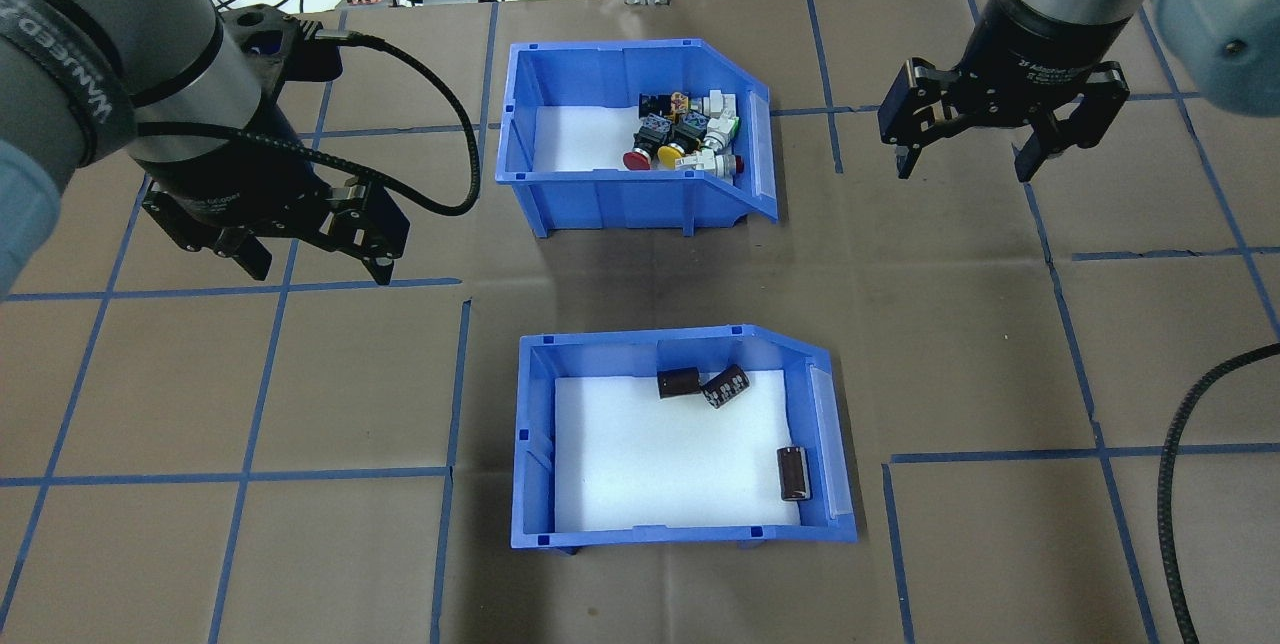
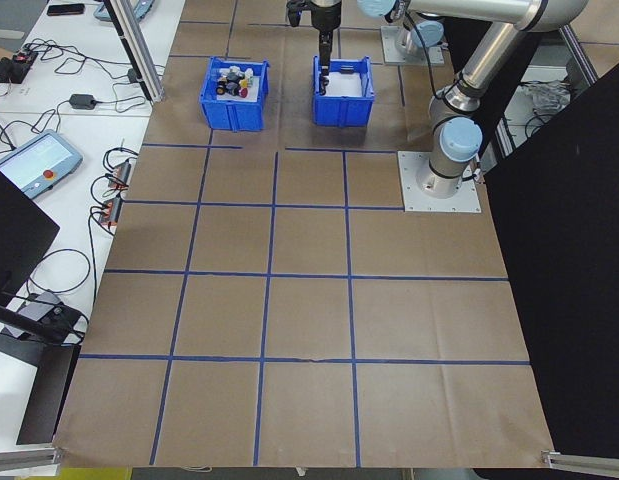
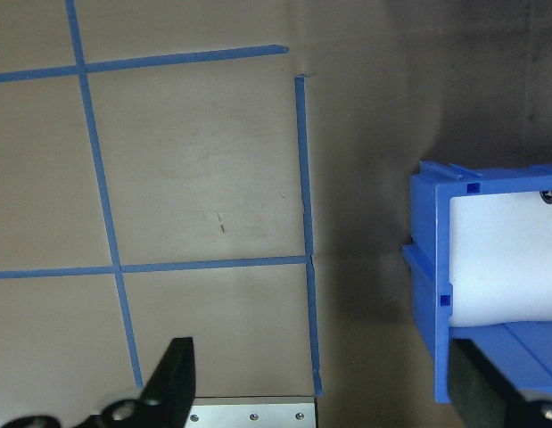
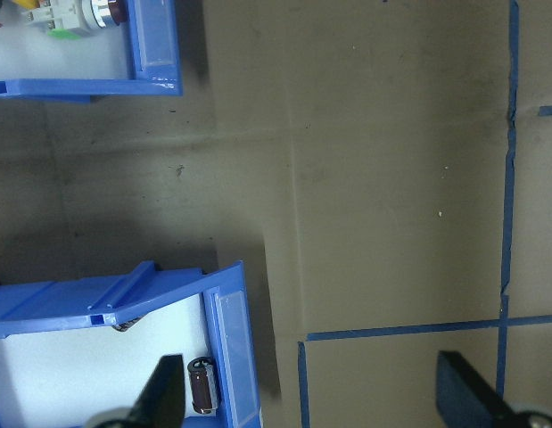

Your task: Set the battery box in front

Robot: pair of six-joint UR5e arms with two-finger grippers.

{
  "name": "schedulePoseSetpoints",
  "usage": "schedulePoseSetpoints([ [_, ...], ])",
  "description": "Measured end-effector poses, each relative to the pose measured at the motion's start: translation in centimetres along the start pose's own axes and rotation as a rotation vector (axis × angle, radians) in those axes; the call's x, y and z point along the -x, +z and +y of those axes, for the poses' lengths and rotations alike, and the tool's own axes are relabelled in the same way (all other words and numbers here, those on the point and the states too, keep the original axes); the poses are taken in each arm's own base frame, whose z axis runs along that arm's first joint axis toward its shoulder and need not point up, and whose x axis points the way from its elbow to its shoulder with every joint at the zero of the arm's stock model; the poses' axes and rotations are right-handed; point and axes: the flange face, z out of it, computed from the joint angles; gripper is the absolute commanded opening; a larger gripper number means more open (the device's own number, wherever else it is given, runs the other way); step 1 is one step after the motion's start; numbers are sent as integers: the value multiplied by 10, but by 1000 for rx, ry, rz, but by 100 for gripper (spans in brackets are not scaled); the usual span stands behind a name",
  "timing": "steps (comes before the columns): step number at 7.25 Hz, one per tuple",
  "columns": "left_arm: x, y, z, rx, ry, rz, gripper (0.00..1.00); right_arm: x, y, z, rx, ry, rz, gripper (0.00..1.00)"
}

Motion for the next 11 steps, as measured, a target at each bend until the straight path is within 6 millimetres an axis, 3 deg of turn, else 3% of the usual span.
schedulePoseSetpoints([
  [11,-1,1,0,2,2,5,98,0,1,0,2,-8,-6,100],
])
